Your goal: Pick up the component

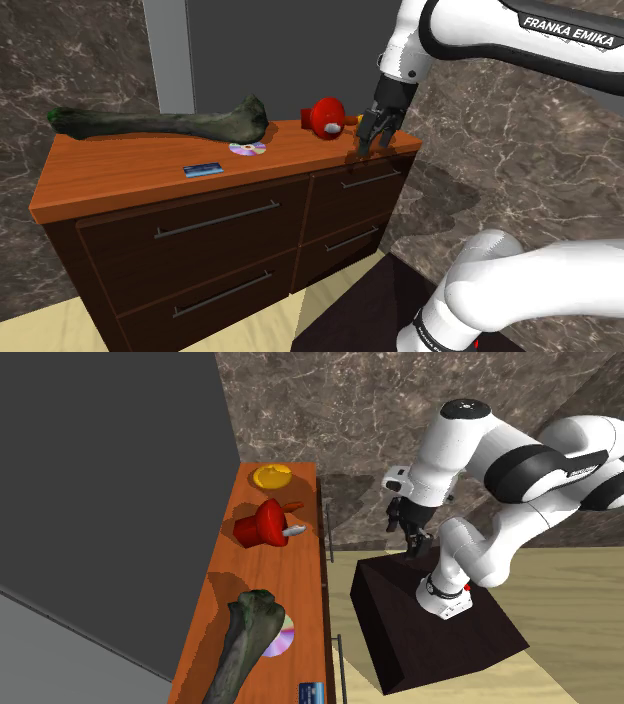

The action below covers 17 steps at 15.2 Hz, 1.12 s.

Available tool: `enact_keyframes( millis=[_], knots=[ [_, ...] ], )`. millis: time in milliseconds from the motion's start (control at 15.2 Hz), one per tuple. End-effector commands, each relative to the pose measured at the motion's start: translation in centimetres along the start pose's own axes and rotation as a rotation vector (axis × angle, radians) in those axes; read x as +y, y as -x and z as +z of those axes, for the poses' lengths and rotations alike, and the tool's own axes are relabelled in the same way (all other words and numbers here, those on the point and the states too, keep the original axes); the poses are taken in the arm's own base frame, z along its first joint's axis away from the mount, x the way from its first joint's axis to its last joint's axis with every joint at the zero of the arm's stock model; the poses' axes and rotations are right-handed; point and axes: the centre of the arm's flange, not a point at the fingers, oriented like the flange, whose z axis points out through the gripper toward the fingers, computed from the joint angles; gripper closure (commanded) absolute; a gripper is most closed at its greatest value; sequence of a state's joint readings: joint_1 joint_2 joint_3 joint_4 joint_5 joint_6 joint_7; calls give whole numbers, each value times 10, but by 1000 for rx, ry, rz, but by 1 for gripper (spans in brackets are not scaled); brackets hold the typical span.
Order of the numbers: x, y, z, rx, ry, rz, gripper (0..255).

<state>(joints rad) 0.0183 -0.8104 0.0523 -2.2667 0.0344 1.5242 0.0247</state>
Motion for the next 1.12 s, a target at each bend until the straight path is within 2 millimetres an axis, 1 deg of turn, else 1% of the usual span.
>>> enact_keyframes(
  millis=[0,528,1056],
  knots=[
    [0,0,0,0,0,0,0],
    [53,-105,8,-84,-3,63,0],
    [112,-205,25,-169,-6,126,0]
  ],
)
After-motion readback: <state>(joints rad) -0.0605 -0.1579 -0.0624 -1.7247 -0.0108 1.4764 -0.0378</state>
